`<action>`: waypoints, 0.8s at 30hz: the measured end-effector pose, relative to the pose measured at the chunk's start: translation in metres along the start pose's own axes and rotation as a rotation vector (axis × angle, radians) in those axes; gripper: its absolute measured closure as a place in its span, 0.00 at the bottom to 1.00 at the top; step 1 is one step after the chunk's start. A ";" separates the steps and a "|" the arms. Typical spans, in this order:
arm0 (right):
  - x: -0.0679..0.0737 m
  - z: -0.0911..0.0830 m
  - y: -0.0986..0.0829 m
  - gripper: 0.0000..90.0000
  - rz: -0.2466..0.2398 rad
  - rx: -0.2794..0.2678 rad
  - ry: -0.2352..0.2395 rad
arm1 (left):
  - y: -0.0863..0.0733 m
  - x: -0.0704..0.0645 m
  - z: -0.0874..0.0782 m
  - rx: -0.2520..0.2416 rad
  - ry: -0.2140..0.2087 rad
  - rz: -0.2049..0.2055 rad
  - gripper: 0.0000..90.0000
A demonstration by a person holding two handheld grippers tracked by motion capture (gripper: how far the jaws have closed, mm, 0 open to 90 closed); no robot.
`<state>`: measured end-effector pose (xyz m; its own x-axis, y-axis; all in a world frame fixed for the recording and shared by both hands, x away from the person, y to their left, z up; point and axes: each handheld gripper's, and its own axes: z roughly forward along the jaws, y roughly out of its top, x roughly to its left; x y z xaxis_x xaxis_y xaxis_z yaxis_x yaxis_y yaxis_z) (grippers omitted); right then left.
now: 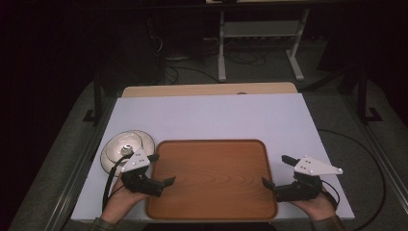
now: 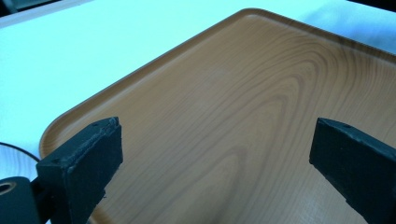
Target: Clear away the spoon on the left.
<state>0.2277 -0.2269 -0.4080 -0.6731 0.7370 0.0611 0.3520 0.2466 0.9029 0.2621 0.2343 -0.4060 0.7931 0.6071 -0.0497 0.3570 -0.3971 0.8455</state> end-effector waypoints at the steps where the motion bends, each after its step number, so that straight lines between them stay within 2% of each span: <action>1: 0.000 0.000 0.000 0.00 0.000 0.000 0.000 | 0.000 0.000 0.000 0.000 0.000 0.000 0.03; 3: 0.000 0.000 -0.001 0.00 0.001 0.001 0.000 | 0.001 0.000 -0.001 -0.007 0.001 0.004 0.09; 5: 0.000 -0.001 -0.001 0.00 0.002 0.000 0.001 | 0.001 0.001 -0.001 -0.005 -0.001 0.002 0.09; 6: -0.001 -0.001 -0.001 0.00 0.001 -0.002 0.002 | 0.002 0.001 -0.002 -0.009 0.003 0.000 0.15; 11: -0.001 -0.001 -0.002 0.00 0.001 0.002 0.000 | 0.003 0.002 -0.003 -0.005 -0.006 -0.014 0.20; 13: -0.001 -0.001 -0.002 0.00 0.002 0.002 0.001 | 0.003 0.003 -0.003 0.006 -0.006 -0.021 0.25; 14: -0.001 -0.001 -0.002 0.00 0.000 0.003 0.001 | 0.002 0.003 -0.002 0.010 -0.007 -0.025 0.31; 16: -0.001 -0.001 -0.003 0.00 0.002 0.005 0.003 | 0.001 0.005 -0.003 0.014 -0.013 -0.030 0.34; 24: -0.002 -0.001 -0.003 0.00 0.009 0.002 0.001 | 0.000 0.012 -0.009 0.022 -0.013 -0.062 0.63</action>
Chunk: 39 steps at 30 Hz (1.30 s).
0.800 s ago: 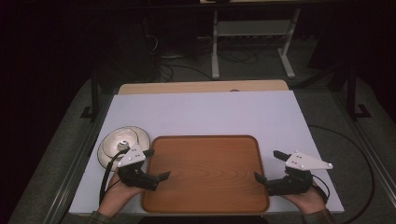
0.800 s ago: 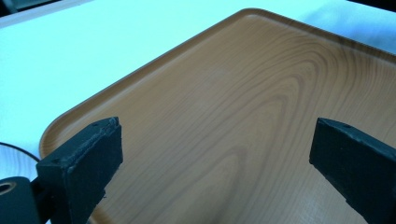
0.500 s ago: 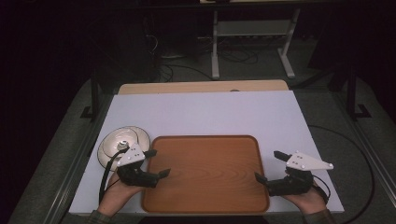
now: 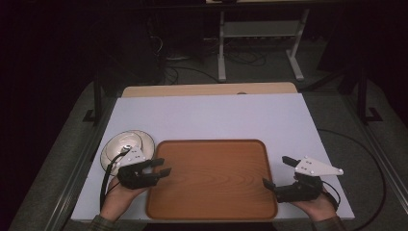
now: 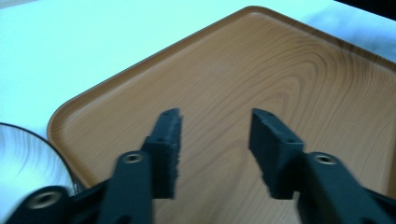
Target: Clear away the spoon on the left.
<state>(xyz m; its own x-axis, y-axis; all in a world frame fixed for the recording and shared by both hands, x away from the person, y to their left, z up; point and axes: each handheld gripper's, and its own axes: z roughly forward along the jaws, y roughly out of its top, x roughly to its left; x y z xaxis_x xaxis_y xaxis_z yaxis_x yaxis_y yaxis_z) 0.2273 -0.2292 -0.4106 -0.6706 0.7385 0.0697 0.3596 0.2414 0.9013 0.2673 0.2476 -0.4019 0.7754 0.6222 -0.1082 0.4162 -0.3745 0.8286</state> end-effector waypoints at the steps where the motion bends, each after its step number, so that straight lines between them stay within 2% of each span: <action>1: 0.000 0.000 0.000 0.00 0.000 -0.001 -0.002 | 0.000 0.001 -0.001 0.002 0.002 -0.002 0.66; 5: -0.001 0.000 0.000 0.00 0.002 -0.005 -0.004 | 0.000 0.004 -0.002 0.021 0.006 -0.018 0.79; 6: -0.001 0.000 0.000 0.00 0.002 -0.006 -0.006 | 0.000 0.005 -0.002 0.025 0.007 -0.020 0.87; 7: -0.001 0.000 0.000 0.00 0.002 -0.006 -0.006 | 0.000 0.005 -0.003 0.026 0.005 -0.022 0.87; 11: -0.001 -0.001 0.000 0.00 0.000 -0.005 -0.008 | 0.001 0.008 -0.007 0.025 0.002 -0.028 0.98; 27: 0.000 0.000 0.000 0.00 -0.006 -0.006 -0.009 | -0.007 0.017 -0.007 0.082 0.009 -0.048 0.99; 39: -0.001 -0.001 0.000 0.00 -0.006 -0.009 -0.011 | -0.015 0.020 -0.020 0.071 0.033 -0.070 0.99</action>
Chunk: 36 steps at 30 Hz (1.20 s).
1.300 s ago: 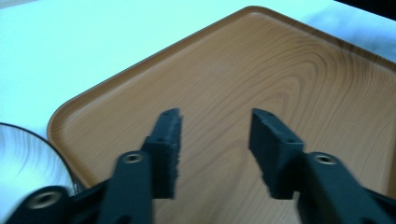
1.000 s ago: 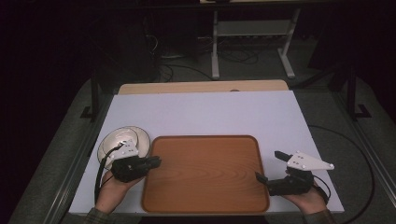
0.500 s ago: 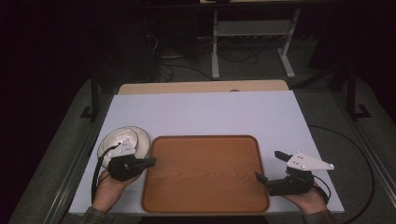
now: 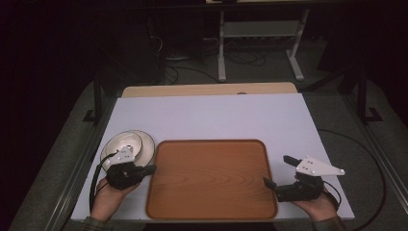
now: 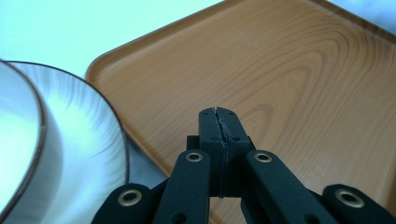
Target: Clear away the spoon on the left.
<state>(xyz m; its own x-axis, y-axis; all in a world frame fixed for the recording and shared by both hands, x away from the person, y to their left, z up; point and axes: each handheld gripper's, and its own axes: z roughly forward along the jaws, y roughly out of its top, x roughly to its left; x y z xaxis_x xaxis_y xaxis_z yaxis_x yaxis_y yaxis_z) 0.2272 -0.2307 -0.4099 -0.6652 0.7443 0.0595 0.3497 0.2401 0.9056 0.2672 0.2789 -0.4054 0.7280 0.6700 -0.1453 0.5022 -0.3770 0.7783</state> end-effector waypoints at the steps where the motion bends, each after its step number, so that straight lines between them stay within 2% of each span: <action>1: 0.000 0.000 0.000 0.00 0.000 0.001 -0.001 | 0.000 0.001 -0.002 -0.007 0.004 -0.005 0.99; 9: 0.000 0.000 0.000 0.00 -0.001 0.001 -0.001 | -0.001 0.004 -0.009 -0.014 0.018 -0.004 0.99; 22: 0.000 0.001 0.000 0.00 -0.002 0.004 -0.001 | -0.007 0.014 -0.026 -0.038 0.060 -0.037 0.99; 36: 0.000 0.000 0.000 0.00 0.000 0.003 -0.002 | -0.009 0.023 -0.038 -0.039 0.095 -0.048 0.99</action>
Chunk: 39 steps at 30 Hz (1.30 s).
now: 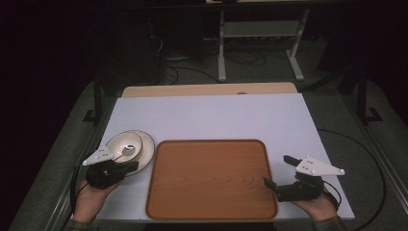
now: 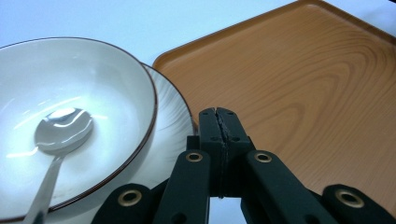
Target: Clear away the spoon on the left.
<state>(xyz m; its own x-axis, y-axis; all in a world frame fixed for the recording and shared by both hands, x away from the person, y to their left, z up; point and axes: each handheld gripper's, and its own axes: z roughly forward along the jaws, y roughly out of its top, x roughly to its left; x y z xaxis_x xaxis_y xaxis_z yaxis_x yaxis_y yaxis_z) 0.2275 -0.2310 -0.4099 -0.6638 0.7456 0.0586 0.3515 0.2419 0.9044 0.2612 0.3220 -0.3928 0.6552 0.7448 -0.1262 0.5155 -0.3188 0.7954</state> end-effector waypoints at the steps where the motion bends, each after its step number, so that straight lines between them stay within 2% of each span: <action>1: 0.000 0.000 0.000 0.00 0.000 0.000 0.000 | 0.000 0.001 -0.001 -0.001 0.002 0.000 0.99; 17: 0.000 0.000 0.000 0.00 0.003 -0.001 -0.003 | -0.002 0.011 -0.013 -0.008 0.039 -0.018 0.99; 39: 0.000 0.000 0.000 0.00 0.002 -0.001 -0.003 | -0.006 0.023 -0.028 -0.024 0.113 -0.043 1.00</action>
<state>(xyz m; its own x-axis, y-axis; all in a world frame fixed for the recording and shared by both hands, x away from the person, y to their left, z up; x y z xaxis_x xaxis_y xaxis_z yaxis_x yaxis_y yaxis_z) 0.2275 -0.2315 -0.4100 -0.6611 0.7479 0.0595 0.3525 0.2396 0.9046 0.2578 0.3580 -0.3836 0.5658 0.8192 -0.0939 0.5276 -0.2721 0.8047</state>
